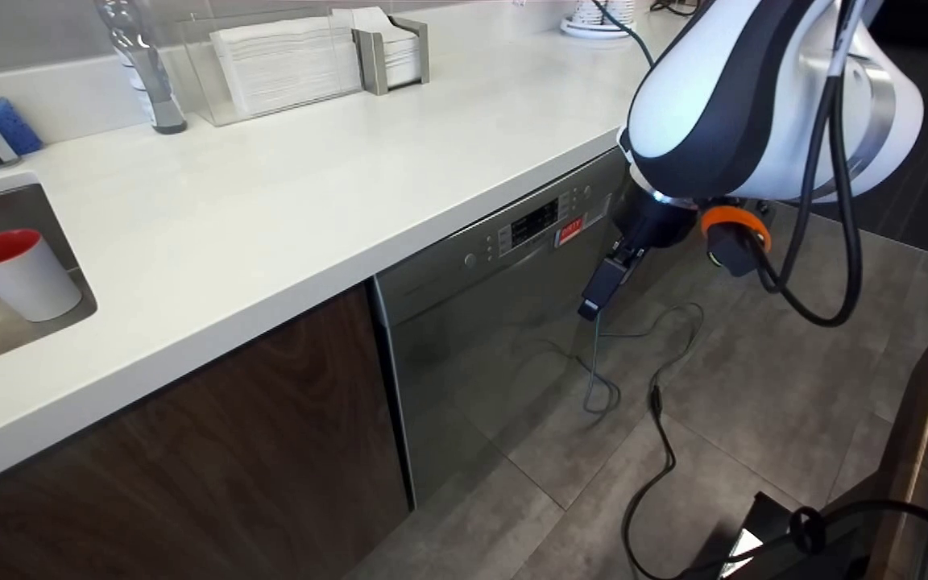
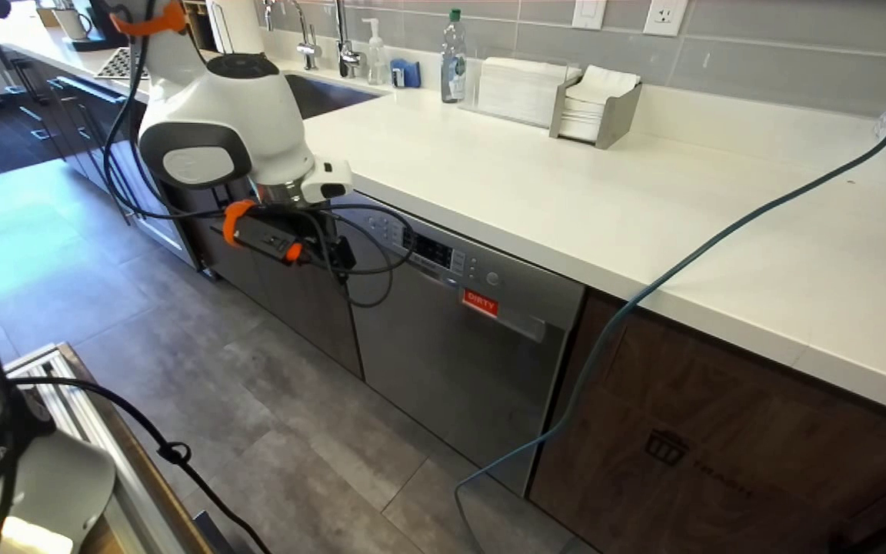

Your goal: Press a button on the left side of the oven

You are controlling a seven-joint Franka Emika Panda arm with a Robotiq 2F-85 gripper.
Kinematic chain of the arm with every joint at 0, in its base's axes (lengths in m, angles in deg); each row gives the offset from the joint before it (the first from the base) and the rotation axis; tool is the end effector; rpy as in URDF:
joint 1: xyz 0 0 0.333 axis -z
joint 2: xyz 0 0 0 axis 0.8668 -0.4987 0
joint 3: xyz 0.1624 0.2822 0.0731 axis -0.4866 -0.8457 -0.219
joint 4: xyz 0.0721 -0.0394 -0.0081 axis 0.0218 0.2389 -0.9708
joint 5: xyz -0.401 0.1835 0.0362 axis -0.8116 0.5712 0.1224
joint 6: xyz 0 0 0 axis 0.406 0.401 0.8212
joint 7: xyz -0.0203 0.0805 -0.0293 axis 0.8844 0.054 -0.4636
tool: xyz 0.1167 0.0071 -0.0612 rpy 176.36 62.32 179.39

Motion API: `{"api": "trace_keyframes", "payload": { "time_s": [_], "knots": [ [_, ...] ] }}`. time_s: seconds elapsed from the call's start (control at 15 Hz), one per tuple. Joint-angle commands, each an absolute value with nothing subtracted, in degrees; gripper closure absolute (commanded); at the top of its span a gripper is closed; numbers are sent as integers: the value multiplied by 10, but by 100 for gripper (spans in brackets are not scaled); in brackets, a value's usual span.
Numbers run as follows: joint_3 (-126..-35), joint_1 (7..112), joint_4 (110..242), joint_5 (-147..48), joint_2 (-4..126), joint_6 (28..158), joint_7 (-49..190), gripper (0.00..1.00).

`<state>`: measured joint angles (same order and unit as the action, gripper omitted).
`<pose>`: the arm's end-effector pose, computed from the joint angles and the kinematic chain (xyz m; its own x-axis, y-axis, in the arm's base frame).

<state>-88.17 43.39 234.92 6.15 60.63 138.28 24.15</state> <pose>0.4206 0.0869 0.1012 0.9661 0.1629 0.2004 0.1768 -0.9828 -0.0537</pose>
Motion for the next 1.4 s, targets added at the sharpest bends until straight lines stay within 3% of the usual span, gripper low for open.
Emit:
{"api": "trace_keyframes", "payload": {
  "time_s": [0.0,0.4,0.67,0.73,0.93,1.33],
  "knots": [
    [-783,341,2375,-24,662,1331,322,0],
    [-632,216,2364,-221,706,1242,503,0],
    [-595,182,2351,-331,760,1169,618,0],
    [-699,289,2347,-377,777,1158,658,0],
    [-783,359,2341,-406,819,1112,710,0],
    [-834,406,2338,-377,812,1122,685,0]
  ]
}}
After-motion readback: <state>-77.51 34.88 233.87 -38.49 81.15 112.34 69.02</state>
